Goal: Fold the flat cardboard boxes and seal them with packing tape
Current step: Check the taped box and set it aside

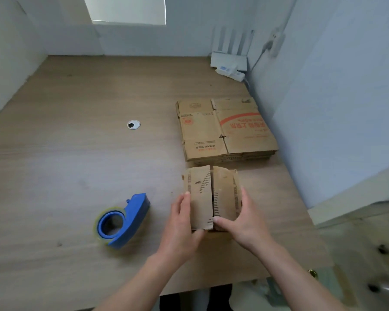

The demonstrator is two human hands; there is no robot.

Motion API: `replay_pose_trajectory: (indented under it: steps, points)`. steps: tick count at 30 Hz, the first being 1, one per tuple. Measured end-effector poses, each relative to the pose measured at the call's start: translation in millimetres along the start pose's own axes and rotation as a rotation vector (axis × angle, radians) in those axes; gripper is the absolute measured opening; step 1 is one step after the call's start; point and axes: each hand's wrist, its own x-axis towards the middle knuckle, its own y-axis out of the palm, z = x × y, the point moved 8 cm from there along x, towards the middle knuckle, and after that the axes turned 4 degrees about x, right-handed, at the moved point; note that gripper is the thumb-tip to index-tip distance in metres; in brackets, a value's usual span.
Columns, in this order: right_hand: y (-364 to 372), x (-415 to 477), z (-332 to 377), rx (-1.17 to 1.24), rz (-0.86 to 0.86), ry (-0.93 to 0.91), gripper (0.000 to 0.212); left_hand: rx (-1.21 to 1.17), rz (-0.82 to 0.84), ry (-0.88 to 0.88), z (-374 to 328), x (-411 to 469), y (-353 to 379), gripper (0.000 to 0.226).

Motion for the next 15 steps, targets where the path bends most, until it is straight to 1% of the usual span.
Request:
replay_pose_trajectory:
  steps: [1,3,4,5,7,8,10,11,13,15]
  points:
    - [-1,3,-1,-0.019,-0.020,0.015,0.123,-0.023,-0.012,0.009,2,1,-3,0.089]
    - [-4,7,-3,-0.006,-0.045,0.059,0.119,-0.155,-0.079,0.010,7,2,-12,0.063]
    - [-6,8,-6,0.007,-0.048,0.088,0.117,-0.223,-0.105,-0.004,11,1,-15,0.053]
    - [-7,9,-6,0.007,-0.051,0.109,0.115,-0.264,-0.130,-0.010,12,0,-18,0.047]
    - [-9,13,-5,-0.015,-0.064,0.148,0.115,-0.308,-0.148,-0.022,11,-1,-22,0.044]
    - [-10,16,-4,-0.037,-0.075,0.167,0.118,-0.325,-0.132,-0.017,7,-2,-22,0.044]
    - [-11,24,-2,-0.112,-0.066,0.198,0.123,-0.340,-0.098,-0.006,-1,-4,-22,0.052]
    - [-10,27,0,-0.137,-0.050,0.197,0.123,-0.347,-0.091,-0.028,-2,-6,-20,0.051]
    - [-12,32,6,-0.077,-0.022,0.152,0.114,-0.381,-0.114,-0.115,2,-8,-17,0.038]
    - [-22,36,10,0.116,0.004,0.073,0.098,-0.461,-0.133,-0.259,9,-11,-13,0.022]
